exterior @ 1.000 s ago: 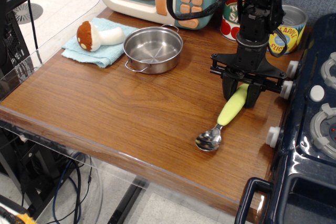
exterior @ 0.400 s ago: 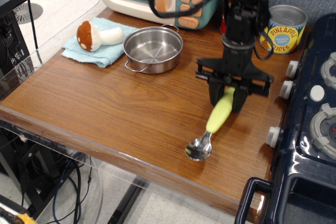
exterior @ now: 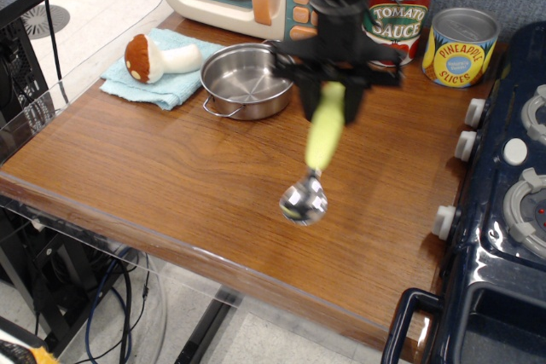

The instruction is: Move the spoon to the bottom left corner

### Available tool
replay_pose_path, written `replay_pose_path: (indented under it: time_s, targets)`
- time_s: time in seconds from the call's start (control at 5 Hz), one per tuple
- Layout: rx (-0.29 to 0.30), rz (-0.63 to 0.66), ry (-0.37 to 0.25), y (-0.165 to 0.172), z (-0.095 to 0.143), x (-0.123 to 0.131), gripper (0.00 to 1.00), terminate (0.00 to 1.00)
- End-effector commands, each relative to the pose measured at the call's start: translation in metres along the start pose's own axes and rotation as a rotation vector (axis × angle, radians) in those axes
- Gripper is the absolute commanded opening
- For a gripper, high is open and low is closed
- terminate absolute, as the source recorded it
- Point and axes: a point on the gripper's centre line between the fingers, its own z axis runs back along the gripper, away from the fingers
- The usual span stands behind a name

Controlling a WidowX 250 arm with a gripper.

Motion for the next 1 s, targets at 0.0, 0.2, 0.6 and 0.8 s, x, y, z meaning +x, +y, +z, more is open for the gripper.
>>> replay_pose_path:
  time_s: [0.0, 0.2, 0.6, 0.8]
  targets:
    - [0.061, 0.472, -0.165, 0.054, 0.053, -0.014, 0.00, 0.00]
    - [0.067, 0.729, -0.150, 0.088, 0.054, -0.019, 0.00, 0.00]
    - [0.222, 1.094, -0.083, 0.142, 0.023, -0.022, 0.00, 0.00]
    - [0.282, 1.159, -0.065, 0.163, 0.009, -0.023, 0.00, 0.00]
